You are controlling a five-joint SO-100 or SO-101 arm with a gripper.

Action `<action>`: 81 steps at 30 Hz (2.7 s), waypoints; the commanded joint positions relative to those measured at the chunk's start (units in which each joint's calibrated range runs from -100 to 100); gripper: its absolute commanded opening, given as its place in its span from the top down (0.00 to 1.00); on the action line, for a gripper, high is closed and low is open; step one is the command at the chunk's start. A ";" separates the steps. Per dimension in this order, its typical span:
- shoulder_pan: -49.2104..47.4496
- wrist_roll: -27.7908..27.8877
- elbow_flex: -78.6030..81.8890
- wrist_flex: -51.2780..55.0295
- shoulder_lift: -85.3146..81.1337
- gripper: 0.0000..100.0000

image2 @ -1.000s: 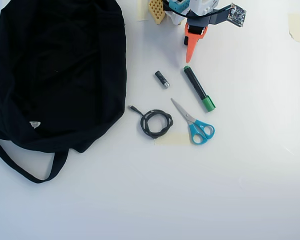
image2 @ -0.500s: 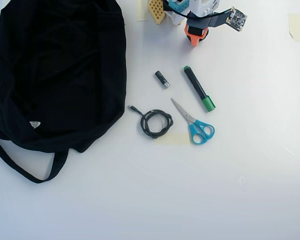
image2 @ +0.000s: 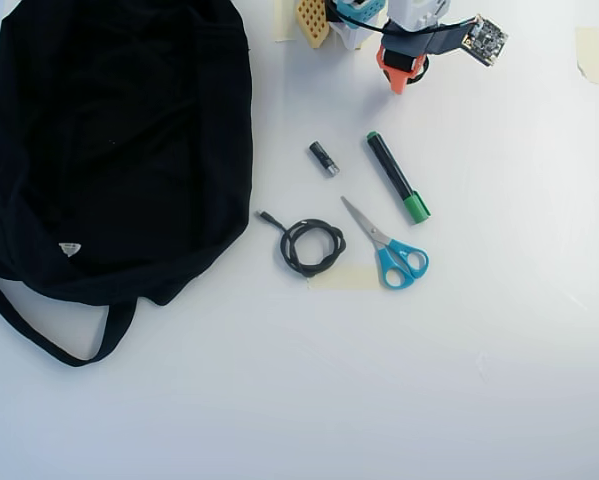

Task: Put the bike light into the black bag

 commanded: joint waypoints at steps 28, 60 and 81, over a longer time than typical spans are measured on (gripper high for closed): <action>34.74 -1.78 -49.28 15.99 24.21 0.98; 71.84 -7.87 -73.81 9.10 37.57 0.98; 93.68 -13.58 -80.46 -1.93 70.44 0.71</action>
